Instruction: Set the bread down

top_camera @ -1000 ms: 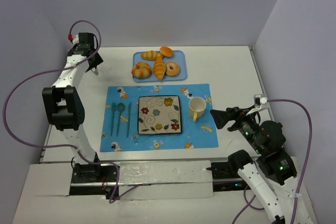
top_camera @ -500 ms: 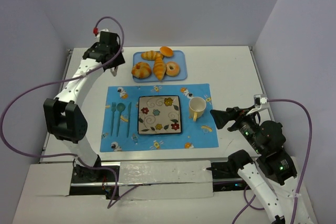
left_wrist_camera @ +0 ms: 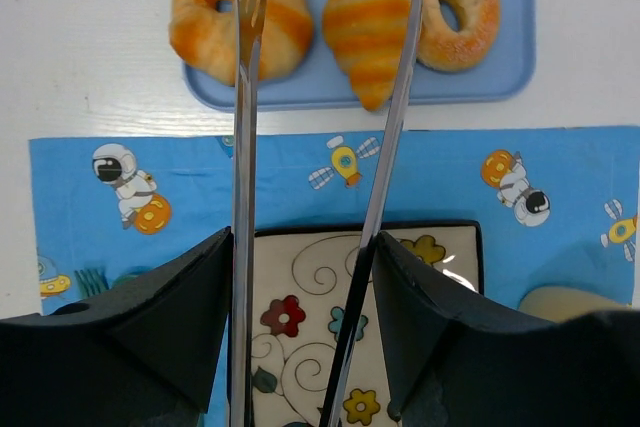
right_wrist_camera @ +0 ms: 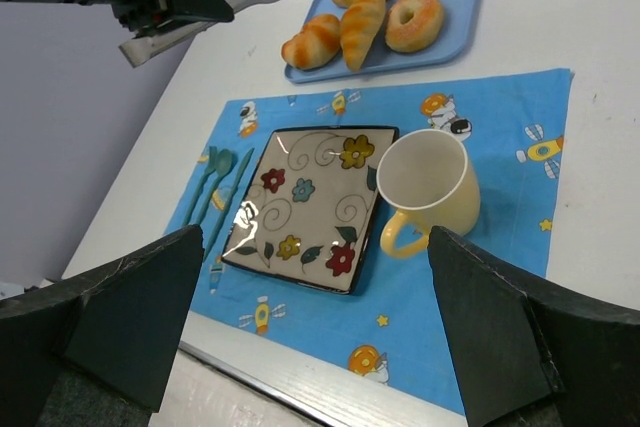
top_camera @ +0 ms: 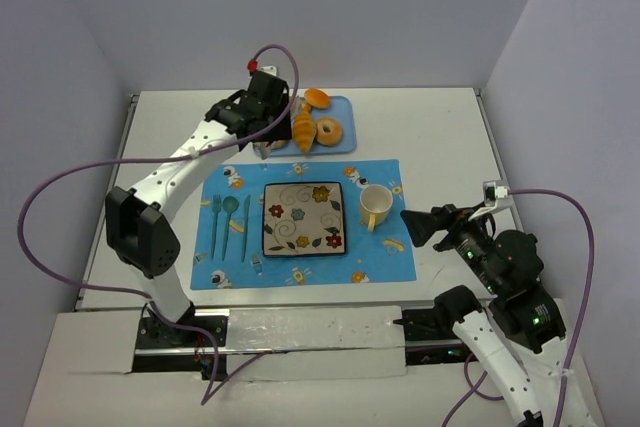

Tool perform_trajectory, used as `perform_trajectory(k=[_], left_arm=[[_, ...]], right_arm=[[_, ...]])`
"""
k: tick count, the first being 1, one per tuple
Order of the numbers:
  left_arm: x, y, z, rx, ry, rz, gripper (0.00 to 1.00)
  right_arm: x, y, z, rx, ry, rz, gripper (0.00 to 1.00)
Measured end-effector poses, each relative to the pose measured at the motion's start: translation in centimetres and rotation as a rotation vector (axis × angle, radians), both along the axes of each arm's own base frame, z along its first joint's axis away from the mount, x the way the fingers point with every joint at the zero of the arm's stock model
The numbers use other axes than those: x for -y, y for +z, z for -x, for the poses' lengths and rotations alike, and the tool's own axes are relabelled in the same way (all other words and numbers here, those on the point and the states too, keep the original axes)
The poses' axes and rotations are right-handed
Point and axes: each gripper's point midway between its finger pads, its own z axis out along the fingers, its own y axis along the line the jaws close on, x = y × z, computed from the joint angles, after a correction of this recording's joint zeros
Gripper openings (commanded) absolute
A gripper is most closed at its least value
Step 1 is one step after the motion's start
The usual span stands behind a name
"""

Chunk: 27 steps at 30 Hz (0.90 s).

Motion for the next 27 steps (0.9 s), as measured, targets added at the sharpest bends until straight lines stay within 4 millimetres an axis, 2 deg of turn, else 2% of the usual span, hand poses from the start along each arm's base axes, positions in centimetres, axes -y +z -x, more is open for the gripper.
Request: perform_trajectory(k=[14,27], left_arm=[[5.1,-3.8,-0.3,-0.064,-0.080,-0.056,0.67],[5.6,-6.6,-0.8,-0.102,-0.076,-0.112,0.68]], right_arm=[[0.5,-0.3,0.4,-0.007,-0.017,0.005,1.00],[0.6,-0.3,0.5,-0.008,-0.022,0.007,1.00]])
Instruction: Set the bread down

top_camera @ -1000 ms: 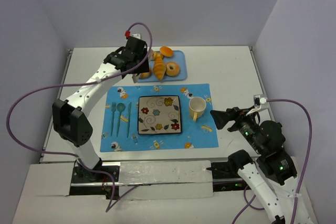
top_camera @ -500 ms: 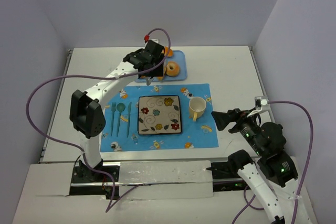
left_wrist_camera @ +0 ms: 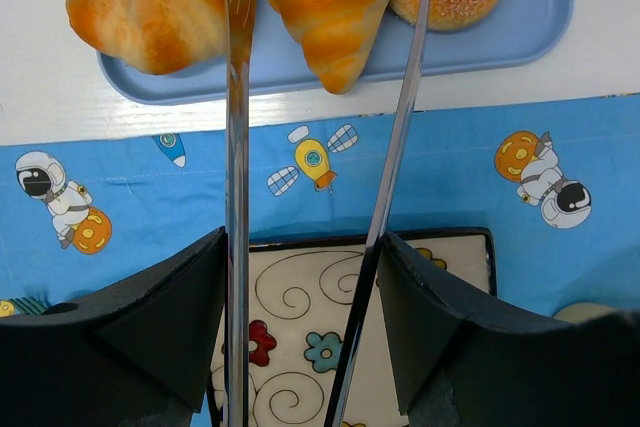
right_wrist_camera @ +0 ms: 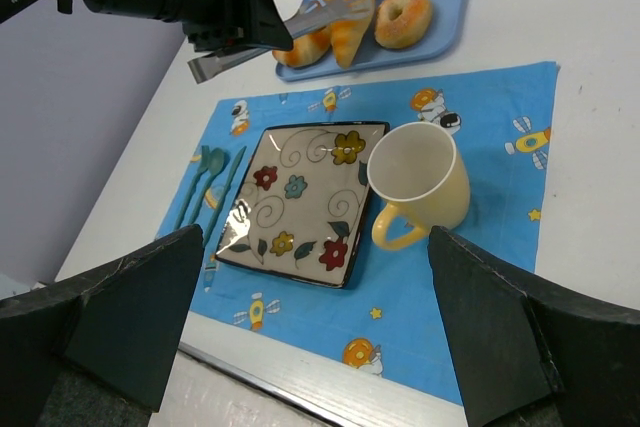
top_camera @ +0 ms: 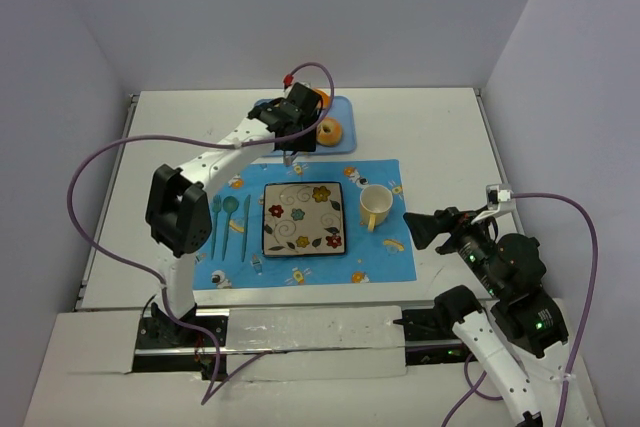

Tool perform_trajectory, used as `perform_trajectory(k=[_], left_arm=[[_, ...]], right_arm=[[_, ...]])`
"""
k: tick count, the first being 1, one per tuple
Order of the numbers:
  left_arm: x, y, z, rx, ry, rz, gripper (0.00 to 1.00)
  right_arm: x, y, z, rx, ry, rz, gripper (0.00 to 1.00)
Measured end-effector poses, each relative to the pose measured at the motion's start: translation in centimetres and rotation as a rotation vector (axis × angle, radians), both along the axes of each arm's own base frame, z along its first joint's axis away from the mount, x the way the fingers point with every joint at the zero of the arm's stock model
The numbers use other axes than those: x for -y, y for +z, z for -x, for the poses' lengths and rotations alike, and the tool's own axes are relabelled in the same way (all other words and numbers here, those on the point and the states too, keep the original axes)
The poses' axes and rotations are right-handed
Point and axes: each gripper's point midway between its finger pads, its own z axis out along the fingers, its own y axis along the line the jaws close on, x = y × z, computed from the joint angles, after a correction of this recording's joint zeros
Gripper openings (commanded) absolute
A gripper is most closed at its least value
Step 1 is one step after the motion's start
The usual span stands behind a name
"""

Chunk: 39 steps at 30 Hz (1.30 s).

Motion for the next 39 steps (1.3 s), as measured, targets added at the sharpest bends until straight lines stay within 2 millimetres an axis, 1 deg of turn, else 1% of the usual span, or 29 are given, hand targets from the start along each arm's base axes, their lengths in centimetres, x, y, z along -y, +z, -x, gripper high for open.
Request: perform_trajectory(k=[9,17,21,24,29,31,33,34,35,39], left_arm=[[0.2,-0.4,-0.5,-0.001,-0.010,-0.016,0.69],[0.4,-1.5,-0.7,-0.018,-0.013,-0.032,0.69],[0.4,-1.5,-0.7,-0.018,-0.014,-0.035,0.68],[0.4,-1.5,-0.7,-0.017,-0.014,-0.035,0.65],[0.3,-1.5,-0.7,-0.016,-0.013,-0.040,0.56],[0.2,-1.5,-0.7,-0.018,-0.014,-0.047,0.50],[0.1,-1.6,-0.6,-0.023,-0.015,-0.054,0.46],[0.0,-1.6,-0.6,-0.025,-0.016,-0.056,0.40],[0.0,-1.7,-0.5,-0.028,-0.018,-0.060,0.38],[-0.1,-1.8,-0.5,-0.031,-0.018,-0.063,0.25]], right_arm=[[0.0,0.0,0.0,0.001,0.000,-0.001,1.00],[0.0,0.0,0.0,0.001,0.000,-0.001,1.00],[0.0,0.0,0.0,0.001,-0.001,-0.001,1.00],[0.0,0.0,0.0,0.001,-0.001,-0.001,1.00],[0.0,0.0,0.0,0.001,0.000,-0.001,1.00],[0.0,0.0,0.0,0.001,0.000,-0.001,1.00],[0.0,0.0,0.0,0.001,-0.001,0.000,1.00],[0.0,0.0,0.0,0.001,0.000,-0.001,1.00],[0.0,0.0,0.0,0.001,0.000,-0.001,1.00],[0.0,0.0,0.0,0.001,0.000,-0.001,1.00]])
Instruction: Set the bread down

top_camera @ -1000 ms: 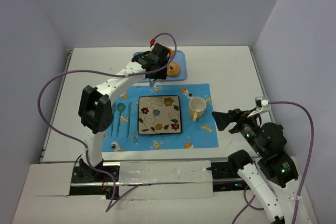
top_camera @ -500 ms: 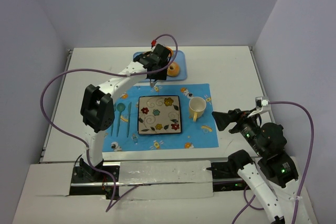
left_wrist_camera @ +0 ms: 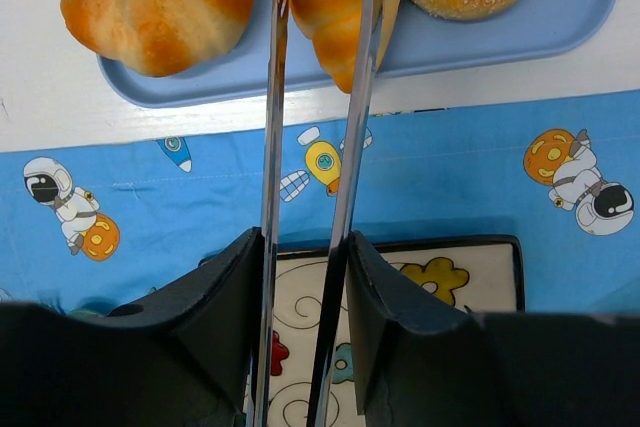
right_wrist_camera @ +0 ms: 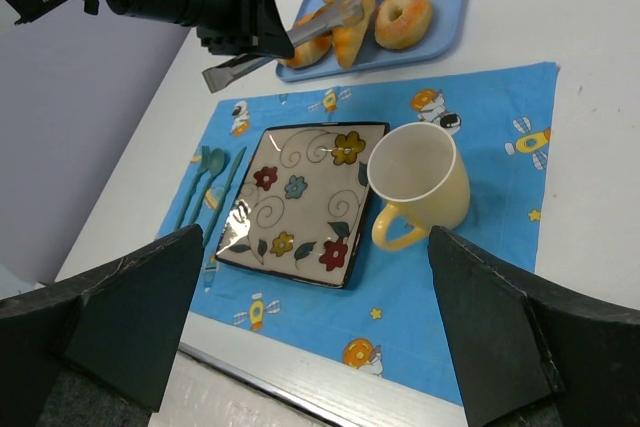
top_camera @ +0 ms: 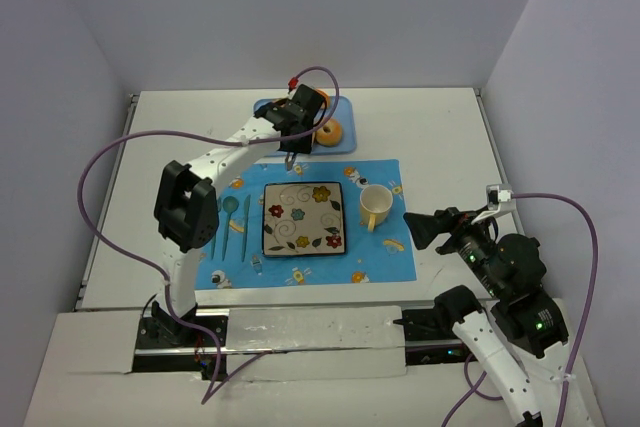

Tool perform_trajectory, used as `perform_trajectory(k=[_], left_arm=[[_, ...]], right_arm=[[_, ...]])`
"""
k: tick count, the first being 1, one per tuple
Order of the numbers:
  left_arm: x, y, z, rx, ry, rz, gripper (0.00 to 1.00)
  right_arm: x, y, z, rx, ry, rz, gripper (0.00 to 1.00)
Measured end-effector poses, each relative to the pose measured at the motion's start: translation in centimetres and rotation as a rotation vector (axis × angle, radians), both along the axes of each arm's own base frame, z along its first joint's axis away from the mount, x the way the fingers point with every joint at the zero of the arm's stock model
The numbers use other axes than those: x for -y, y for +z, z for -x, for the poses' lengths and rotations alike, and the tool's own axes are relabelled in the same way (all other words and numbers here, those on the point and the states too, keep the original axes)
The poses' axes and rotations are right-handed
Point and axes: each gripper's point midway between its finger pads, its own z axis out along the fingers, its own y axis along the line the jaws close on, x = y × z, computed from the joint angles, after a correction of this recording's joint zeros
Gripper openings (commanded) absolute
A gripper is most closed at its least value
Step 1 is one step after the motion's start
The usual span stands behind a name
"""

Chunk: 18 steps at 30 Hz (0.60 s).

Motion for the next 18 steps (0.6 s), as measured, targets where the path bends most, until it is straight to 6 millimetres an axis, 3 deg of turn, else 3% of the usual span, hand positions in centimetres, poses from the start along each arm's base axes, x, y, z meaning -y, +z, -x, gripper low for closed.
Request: perform_trajectory(k=[6,10,14,18], left_arm=[[-0.1,0.2,0.1,0.000,0.001,-0.007,0.11],[0.0,1.3,0.2,0.019,-0.005,-0.007,0.10],[0.0,3.7,0.8,0.051,-0.015,0.003,0.10],[0.3,7.3,1.5,0.110,-0.029,0.043,0.09]], right_arm=[[0.0,0.0,0.0,0.000,0.000,0.000,1.00],[0.0,0.0,0.0,0.000,0.000,0.000,1.00],[0.0,0.0,0.0,0.000,0.000,0.000,1.00],[0.0,0.0,0.0,0.000,0.000,0.000,1.00]])
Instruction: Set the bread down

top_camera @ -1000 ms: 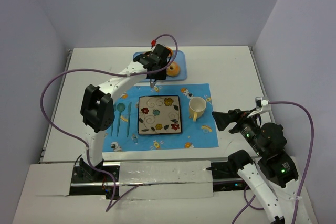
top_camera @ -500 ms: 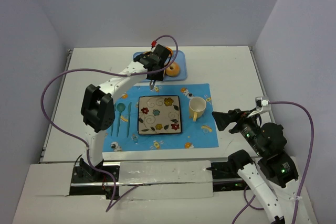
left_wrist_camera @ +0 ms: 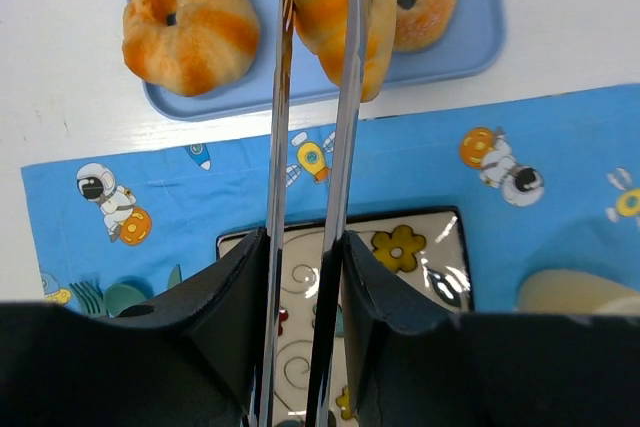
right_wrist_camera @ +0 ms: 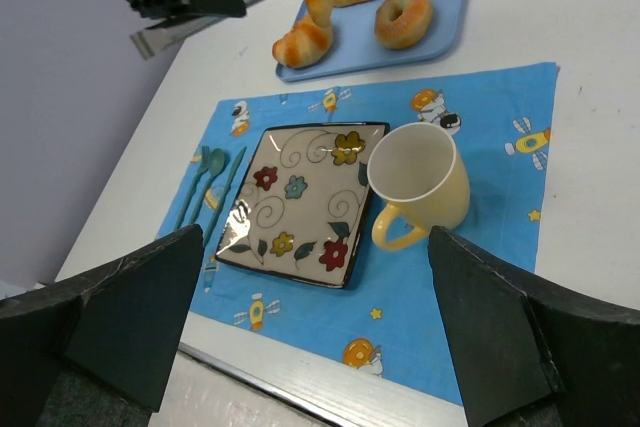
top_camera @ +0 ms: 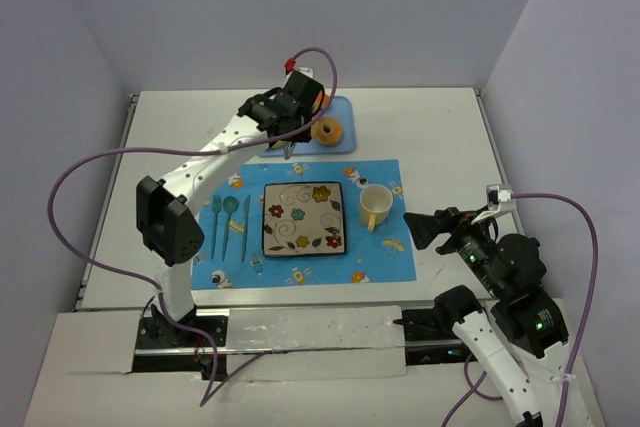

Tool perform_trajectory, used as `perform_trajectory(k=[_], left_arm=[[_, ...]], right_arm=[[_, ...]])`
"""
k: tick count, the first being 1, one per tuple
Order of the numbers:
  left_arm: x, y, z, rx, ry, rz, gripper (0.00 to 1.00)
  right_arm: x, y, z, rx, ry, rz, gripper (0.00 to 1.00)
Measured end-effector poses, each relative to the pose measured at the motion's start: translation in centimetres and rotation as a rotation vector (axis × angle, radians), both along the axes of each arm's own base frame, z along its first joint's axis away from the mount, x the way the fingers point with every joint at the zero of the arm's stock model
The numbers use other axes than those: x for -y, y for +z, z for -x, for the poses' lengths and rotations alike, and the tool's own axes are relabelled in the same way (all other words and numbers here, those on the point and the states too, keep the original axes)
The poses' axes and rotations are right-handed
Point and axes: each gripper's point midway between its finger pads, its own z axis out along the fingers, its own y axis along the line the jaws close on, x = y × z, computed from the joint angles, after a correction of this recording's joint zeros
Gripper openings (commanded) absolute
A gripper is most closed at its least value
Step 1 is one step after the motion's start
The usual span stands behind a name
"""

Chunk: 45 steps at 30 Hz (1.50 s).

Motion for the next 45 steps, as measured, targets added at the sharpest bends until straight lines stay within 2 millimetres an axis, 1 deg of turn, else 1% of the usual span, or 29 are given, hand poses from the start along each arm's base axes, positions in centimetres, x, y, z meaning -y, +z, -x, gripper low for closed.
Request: perform_trajectory(k=[4,5,7,9,13,16,19,21,25,29,32,37,45], left_arm=[[0.0,3.4,1.6,0.049,-0.021,0.040,0.09],[-0.1,4.1,2.3,0.060,-0.029,0.051,0.09],[-0.6,5.0,4.2,0.068,-0.048,0.058,0.10],[-1.1,5.3,6.5,0.068,-0.073,0.058,0.12],[-1.8,4.8,11.4,0.044,-0.137,0.053,0.19],[-1.8,3.8,15.5,0.015,-0.198,0.049,0.20],[-1.7,2.5,19.1,-0.018,-0.251,0.051,0.19],[-2.0,1.3,21.1,-0.044,-0.268,0.045,0.19],[-2.9,-1.3,24.0,-0.096,-0.275,0.035,0.19],[-3.7,-3.6,25.8,-0.134,-0.263,0.020,0.21],[-3.8,-4.6,26.4,-0.143,-0.243,0.016,0.24],[-3.9,-4.9,26.5,-0.131,-0.204,0.026,0.28],[-3.9,-5.9,26.2,-0.119,-0.160,0.001,0.46]], right_arm=[[0.0,0.0,0.0,0.001,0.000,0.000,1.00],[0.0,0.0,0.0,0.001,0.000,0.000,1.00],[0.0,0.0,0.0,0.001,-0.003,0.001,1.00],[0.1,0.0,0.0,0.000,-0.005,0.001,1.00],[0.2,0.2,-0.1,0.004,-0.011,0.001,1.00],[0.3,0.5,-0.1,0.008,-0.018,0.000,1.00],[0.4,0.5,-0.2,0.008,-0.024,0.001,1.00],[0.4,0.4,-0.3,0.007,-0.026,0.002,1.00],[0.4,0.4,-0.3,0.006,-0.027,0.003,1.00],[0.4,0.4,-0.4,0.003,-0.027,0.005,1.00],[0.3,0.3,-0.5,-0.001,-0.027,0.007,1.00],[0.3,0.3,-0.6,-0.003,-0.027,0.010,1.00],[0.3,0.3,-0.6,-0.002,-0.026,0.010,1.00]])
